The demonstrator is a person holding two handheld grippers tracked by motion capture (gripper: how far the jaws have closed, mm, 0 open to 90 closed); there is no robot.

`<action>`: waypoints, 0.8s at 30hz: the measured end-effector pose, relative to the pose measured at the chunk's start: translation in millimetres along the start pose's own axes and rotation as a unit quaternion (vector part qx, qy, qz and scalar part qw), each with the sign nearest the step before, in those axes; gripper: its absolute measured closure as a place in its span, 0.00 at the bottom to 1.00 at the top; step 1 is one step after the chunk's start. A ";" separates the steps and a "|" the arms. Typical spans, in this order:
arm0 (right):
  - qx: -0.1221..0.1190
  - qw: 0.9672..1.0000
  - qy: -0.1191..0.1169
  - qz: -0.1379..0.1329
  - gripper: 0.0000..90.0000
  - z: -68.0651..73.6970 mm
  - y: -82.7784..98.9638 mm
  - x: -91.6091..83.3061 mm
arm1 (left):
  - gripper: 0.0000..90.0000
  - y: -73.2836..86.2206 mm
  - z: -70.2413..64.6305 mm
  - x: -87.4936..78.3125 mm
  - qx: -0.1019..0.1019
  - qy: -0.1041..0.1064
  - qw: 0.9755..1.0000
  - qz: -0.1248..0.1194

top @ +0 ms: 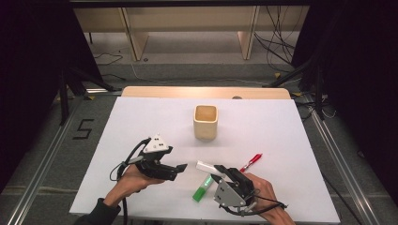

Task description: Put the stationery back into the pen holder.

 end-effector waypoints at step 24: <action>-0.204 0.975 0.092 -0.009 0.75 17.5 -2.0 1.5 | 0.23 -14.0 -43.2 25.1 0.108 0.062 0.986 0.113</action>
Point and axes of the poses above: each handheld gripper's, and its own axes: x roughly forward along the jaws, y roughly out of its underside, z roughly to its left, the point moved 9 cm from there along x, roughly forward along the jaws, and after that the axes turned 4 degrees about z, right-handed, at the moved point
